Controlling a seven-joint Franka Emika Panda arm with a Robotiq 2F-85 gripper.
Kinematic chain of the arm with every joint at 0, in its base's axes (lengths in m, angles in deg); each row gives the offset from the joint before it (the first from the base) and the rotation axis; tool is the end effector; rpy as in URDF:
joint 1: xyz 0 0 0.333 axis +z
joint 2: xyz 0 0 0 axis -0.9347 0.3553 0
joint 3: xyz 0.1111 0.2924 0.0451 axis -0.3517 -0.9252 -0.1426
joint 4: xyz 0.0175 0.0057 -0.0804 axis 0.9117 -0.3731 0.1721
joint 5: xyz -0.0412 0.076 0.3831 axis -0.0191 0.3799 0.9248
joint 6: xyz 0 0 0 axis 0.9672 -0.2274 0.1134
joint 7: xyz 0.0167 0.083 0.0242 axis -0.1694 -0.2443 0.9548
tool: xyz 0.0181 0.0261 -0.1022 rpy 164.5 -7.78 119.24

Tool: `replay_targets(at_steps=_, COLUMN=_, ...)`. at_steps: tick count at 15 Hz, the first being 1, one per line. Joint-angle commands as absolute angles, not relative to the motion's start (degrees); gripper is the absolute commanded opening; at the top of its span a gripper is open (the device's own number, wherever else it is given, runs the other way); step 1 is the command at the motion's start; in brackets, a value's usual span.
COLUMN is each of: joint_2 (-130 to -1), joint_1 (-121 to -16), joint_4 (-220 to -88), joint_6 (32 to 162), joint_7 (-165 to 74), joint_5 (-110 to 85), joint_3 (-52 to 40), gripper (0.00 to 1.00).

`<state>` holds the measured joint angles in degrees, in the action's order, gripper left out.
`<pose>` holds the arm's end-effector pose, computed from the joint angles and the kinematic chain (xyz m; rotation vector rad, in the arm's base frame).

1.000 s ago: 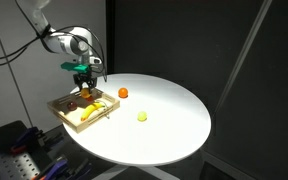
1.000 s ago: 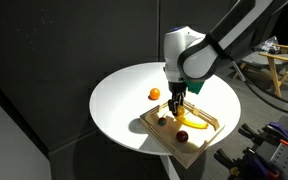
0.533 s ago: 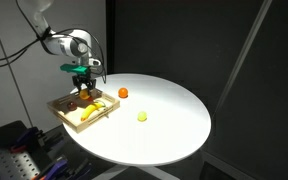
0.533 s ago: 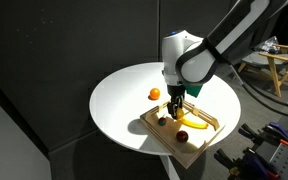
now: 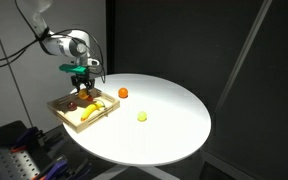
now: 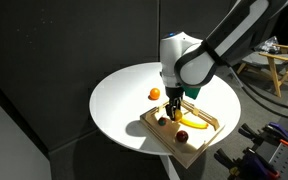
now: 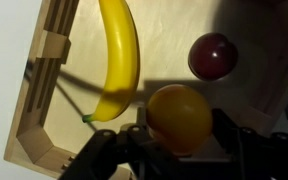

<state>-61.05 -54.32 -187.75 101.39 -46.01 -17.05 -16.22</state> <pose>0.5036 0.1948 0.2052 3.0121 0.5663 -0.1904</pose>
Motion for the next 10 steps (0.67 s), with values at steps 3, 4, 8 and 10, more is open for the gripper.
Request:
replay_targets(at_steps=3, joint_2=-61.08, joint_1=-54.21, joint_4=-186.99, joint_6=101.55, joint_7=-46.88, joint_5=-18.56, joint_3=-16.37, gripper=0.98)
replay_targets(at_steps=4, joint_2=-61.14, joint_1=-54.25, joint_4=-186.98, joint_6=101.51, joint_7=-46.84, joint_5=-18.49, joint_3=-16.38, gripper=1.0)
replay_targets(at_steps=8, joint_2=-61.48, joint_1=-54.44, joint_4=-187.0, joint_6=101.21, joint_7=-46.97, joint_5=-18.19, joint_3=-16.31, gripper=1.0)
replay_targets(at_steps=10, joint_2=-61.66, joint_1=-54.54, joint_4=-187.05, joint_6=100.96, joint_7=-47.34, joint_5=-18.12, joint_3=-16.09, gripper=1.0)
